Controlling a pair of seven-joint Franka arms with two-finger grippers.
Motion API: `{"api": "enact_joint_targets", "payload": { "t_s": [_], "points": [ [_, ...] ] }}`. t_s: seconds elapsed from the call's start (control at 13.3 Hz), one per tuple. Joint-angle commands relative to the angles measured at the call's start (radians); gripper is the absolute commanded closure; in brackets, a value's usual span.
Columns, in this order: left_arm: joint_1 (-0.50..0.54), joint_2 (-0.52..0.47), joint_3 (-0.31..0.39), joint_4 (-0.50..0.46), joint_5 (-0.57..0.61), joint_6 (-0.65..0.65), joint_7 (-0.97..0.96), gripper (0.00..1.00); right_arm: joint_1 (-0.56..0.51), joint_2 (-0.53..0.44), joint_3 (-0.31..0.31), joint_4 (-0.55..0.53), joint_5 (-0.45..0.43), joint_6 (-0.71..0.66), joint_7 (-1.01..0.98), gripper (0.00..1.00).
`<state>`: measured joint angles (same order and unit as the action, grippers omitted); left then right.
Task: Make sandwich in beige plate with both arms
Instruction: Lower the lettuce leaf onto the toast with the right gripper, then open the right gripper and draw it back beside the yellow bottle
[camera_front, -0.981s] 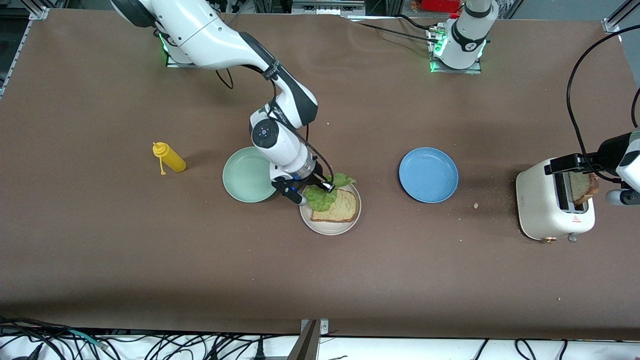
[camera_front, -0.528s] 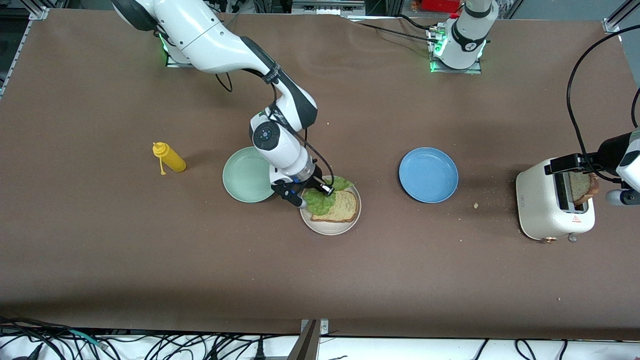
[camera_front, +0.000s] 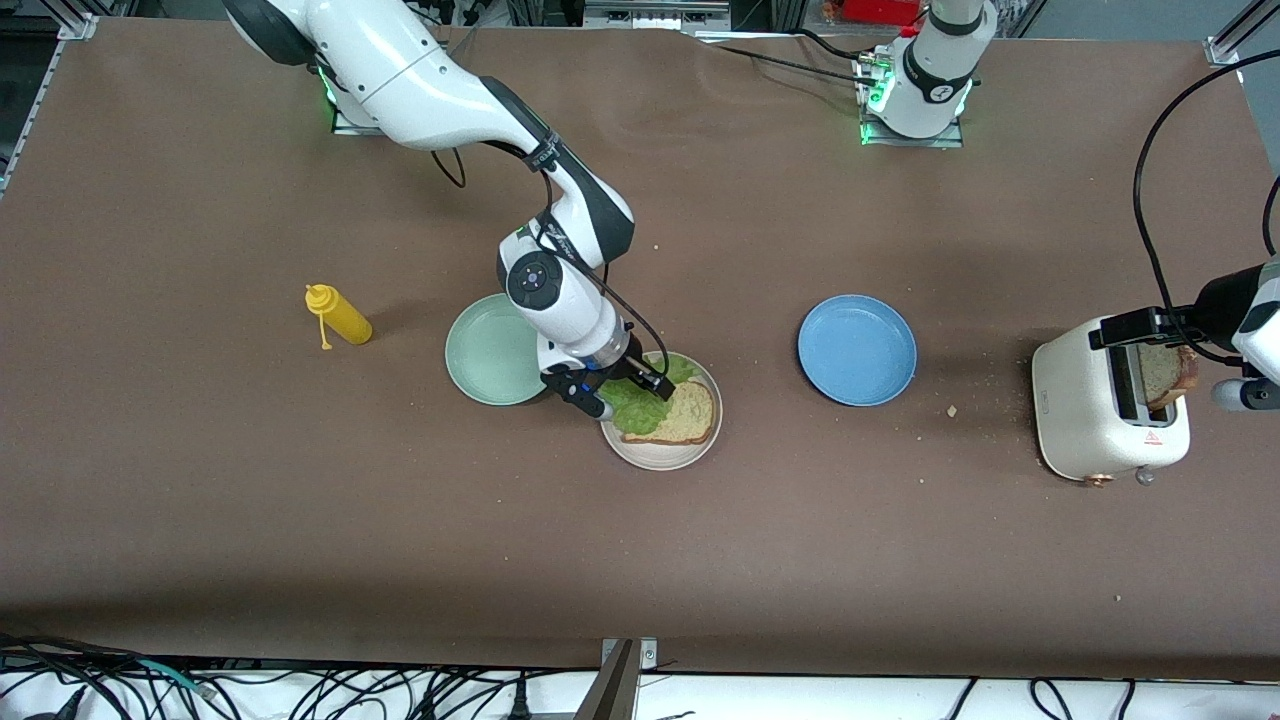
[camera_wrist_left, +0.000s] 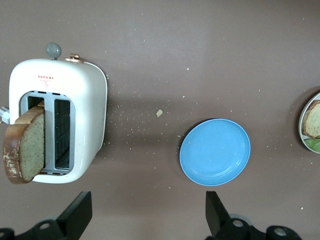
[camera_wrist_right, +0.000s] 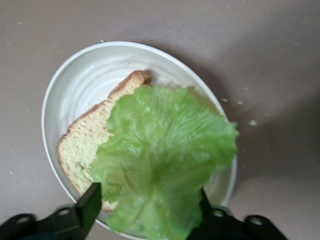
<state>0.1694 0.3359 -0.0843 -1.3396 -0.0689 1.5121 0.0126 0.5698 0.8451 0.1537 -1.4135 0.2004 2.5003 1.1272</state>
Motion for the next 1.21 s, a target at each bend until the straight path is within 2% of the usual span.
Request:
{"api": "enact_joint_targets", "payload": {
  "t_s": [0.0,0.15,0.45,0.6,0.68,0.91,1.06,1.13],
  "points": [
    [-0.002,-0.006,-0.003,0.000,0.026,0.002,0.001,0.00,-0.034,-0.095,-0.013,0.044,-0.015,-0.217,-0.003,0.00],
    [-0.002,-0.006,-0.003,0.000,0.026,0.002,0.001,0.00,-0.088,-0.180,-0.014,0.041,-0.012,-0.367,-0.056,0.00],
    [-0.002,-0.005,-0.003,0.000,0.026,0.002,0.001,0.00,-0.227,-0.352,-0.014,0.034,-0.024,-0.758,-0.207,0.00],
    [-0.002,-0.005,-0.003,0.000,0.026,0.002,0.001,0.00,-0.309,-0.426,-0.017,0.024,-0.071,-0.888,-0.294,0.00],
    [-0.002,-0.005,-0.003,0.000,0.024,0.002,0.001,0.00,-0.358,-0.455,-0.019,0.016,-0.100,-0.929,-0.349,0.00],
    [-0.002,-0.005,-0.003,0.000,0.026,0.002,0.001,0.00,-0.500,-0.518,-0.045,0.004,-0.113,-0.989,-0.594,0.00],
    [-0.004,-0.005,-0.003,0.000,0.026,0.002,0.001,0.00,-0.562,-0.555,-0.080,-0.015,-0.119,-1.008,-0.747,0.00],
    [-0.004,-0.005,-0.003,0.000,0.026,0.002,0.001,0.00,-0.573,-0.572,-0.100,-0.025,-0.157,-1.009,-0.855,0.00]
  ]
}}
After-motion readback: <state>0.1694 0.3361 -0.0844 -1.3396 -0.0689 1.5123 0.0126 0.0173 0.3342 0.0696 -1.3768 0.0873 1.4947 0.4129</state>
